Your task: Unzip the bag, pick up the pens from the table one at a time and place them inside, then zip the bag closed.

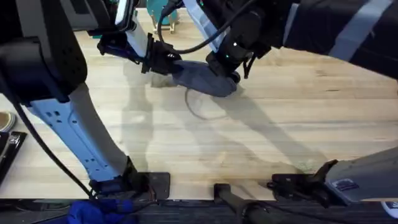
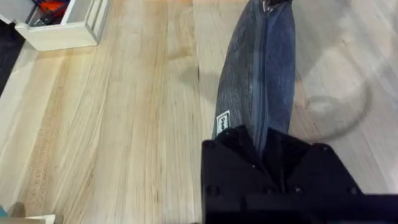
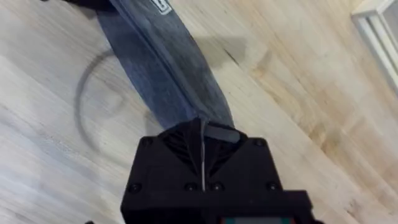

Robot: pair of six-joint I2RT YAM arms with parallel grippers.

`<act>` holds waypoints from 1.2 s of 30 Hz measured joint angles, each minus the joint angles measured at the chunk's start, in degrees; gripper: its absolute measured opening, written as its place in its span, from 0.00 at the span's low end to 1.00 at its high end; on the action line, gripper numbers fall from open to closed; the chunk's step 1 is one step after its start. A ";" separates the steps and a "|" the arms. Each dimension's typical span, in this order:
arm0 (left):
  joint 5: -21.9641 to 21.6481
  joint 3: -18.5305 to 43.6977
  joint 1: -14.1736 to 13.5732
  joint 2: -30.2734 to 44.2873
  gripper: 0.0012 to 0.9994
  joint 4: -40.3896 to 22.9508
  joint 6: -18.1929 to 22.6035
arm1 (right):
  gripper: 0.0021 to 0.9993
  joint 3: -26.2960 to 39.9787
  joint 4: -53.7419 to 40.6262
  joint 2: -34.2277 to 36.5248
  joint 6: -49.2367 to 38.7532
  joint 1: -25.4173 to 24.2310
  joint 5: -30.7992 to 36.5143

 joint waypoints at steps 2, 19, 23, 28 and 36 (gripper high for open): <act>0.00 0.00 0.00 0.00 0.04 0.00 0.00 | 0.03 0.00 -0.59 0.00 0.28 -0.37 0.00; 0.00 0.00 0.00 0.00 0.04 -0.21 0.00 | 0.03 0.00 -6.89 0.00 2.49 -5.05 -0.62; -0.02 -0.02 -0.02 0.00 0.04 -0.26 0.00 | 0.03 0.00 -8.23 0.00 2.81 -5.98 -0.55; -0.09 -0.04 0.00 0.00 0.04 -0.39 0.00 | 0.03 0.00 -9.43 -0.22 3.05 -8.12 0.01; -0.11 -0.04 0.00 0.00 0.04 -0.39 0.00 | 0.03 0.00 -10.62 -0.53 3.84 -11.78 -1.98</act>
